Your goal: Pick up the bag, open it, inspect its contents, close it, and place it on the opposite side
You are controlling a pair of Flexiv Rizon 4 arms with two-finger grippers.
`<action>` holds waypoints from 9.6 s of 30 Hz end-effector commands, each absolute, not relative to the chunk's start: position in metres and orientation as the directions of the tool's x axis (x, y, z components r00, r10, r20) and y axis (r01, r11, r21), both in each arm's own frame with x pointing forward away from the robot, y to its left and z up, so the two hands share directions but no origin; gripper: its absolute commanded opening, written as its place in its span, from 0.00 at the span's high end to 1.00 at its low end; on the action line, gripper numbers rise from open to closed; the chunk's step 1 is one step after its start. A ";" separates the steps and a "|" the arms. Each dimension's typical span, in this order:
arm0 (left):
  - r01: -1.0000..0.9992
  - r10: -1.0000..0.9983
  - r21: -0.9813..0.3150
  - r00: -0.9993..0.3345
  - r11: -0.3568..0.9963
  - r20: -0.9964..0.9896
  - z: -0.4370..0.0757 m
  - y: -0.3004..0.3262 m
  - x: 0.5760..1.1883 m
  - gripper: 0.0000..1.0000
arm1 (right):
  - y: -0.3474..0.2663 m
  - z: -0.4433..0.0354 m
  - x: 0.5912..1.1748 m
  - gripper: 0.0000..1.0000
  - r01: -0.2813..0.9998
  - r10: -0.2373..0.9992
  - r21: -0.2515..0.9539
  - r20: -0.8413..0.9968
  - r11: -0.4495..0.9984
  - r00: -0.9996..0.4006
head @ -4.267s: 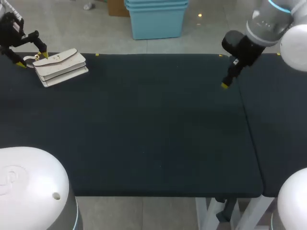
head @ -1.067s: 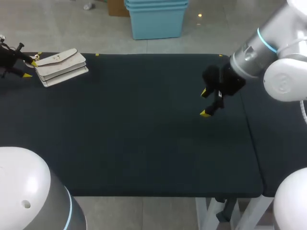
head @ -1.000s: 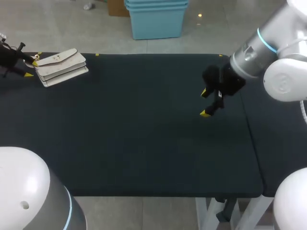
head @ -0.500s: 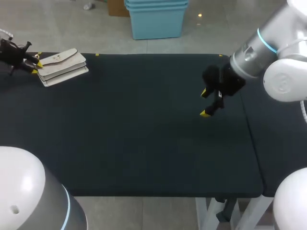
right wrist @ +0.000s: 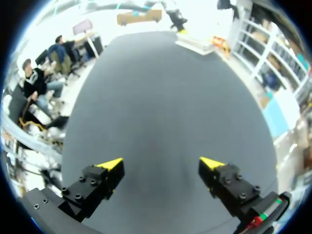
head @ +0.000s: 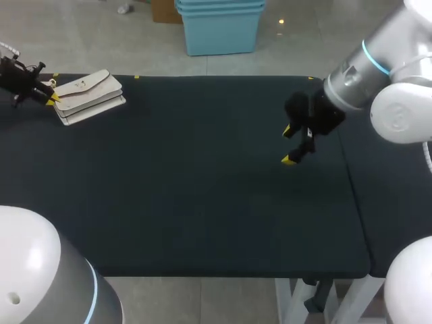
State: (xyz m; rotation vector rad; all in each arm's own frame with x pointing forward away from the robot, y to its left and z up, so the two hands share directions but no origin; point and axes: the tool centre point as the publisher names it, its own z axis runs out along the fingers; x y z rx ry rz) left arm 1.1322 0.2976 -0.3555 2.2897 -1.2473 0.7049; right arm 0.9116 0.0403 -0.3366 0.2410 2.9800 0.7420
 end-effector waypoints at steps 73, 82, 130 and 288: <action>-0.990 -0.765 0.074 -0.048 0.123 0.642 -0.359 0.217 1.041 1.00 | 0.040 -0.336 0.912 0.00 0.136 0.164 0.471 -0.019 0.872 -0.986; -0.982 -0.762 0.040 -0.118 0.185 0.637 -0.352 0.192 1.029 1.00 | 0.040 -0.336 0.912 0.00 0.136 0.164 0.471 -0.019 0.872 -0.986; -0.985 -0.685 -0.121 -0.174 0.125 0.707 -0.338 0.028 0.967 1.00 | 0.040 -0.336 0.912 0.00 0.136 0.164 0.471 -0.019 0.872 -0.986; 0.786 0.530 -0.405 -0.616 0.467 -0.583 -0.286 -0.068 0.973 0.00 | 0.143 -0.366 0.905 0.60 0.038 0.106 0.117 -0.661 0.992 -0.743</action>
